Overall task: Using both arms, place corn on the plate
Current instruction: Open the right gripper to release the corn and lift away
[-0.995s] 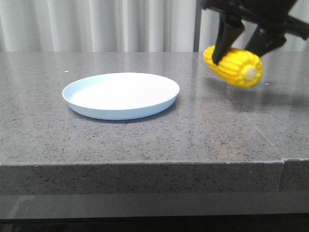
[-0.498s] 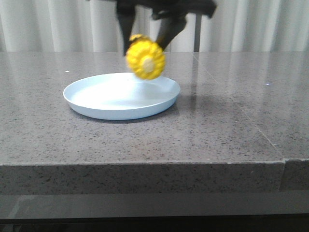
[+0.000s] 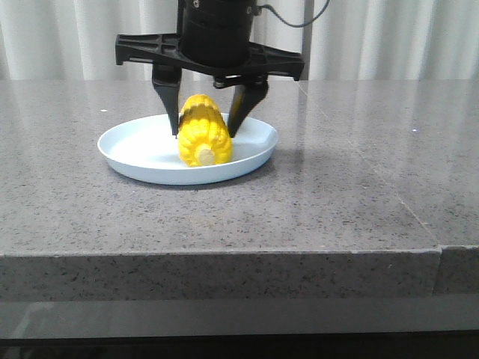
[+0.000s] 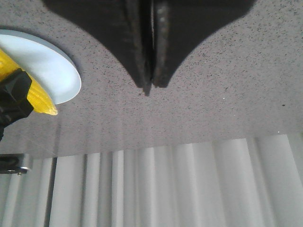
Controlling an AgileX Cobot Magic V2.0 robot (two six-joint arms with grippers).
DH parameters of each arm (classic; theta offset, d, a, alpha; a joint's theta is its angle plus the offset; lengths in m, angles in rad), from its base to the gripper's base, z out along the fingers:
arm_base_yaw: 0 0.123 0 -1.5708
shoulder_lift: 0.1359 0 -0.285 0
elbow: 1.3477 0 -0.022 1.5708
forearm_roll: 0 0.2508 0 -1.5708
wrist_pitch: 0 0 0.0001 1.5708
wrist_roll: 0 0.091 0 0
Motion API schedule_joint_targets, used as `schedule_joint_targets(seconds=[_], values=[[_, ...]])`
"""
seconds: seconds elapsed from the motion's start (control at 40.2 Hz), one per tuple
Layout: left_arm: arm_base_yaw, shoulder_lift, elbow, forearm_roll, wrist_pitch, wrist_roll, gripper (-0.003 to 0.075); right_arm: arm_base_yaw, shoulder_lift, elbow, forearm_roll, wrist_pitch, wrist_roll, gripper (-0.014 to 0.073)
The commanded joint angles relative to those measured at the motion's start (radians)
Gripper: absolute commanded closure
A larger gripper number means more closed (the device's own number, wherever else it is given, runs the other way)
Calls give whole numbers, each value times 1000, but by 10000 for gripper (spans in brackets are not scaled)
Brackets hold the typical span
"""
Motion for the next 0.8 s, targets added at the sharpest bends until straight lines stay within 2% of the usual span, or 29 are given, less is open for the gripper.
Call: schedule_joint_targets(seconds=[0.0, 0.124, 0.224, 0.299, 0.373, 0.523, 0.622, 0.771], values=[[-6, 8, -26, -5, -85, 0, 740, -3, -74, -34, -36, -13, -2, -27], [-6, 8, -26, -5, -85, 0, 740, -9, -117, -73, -61, 0, -10, -31], [-6, 8, -26, -5, -85, 0, 740, -28, -155, -129, -44, 33, -68, -7], [-6, 8, -26, -5, -85, 0, 740, -50, -177, -166, -4, 73, -131, 66], [-6, 8, -26, -5, -85, 0, 741, -82, -197, -185, 33, 102, -186, 209], [-6, 8, -26, -5, -85, 0, 740, -138, -233, -183, 38, 145, -211, 511], [-6, 8, -26, -5, -85, 0, 740, -181, -242, -183, 38, 183, -244, 666], [-6, 8, -26, -5, -85, 0, 740, -256, -254, -166, 42, 258, -323, 656]])
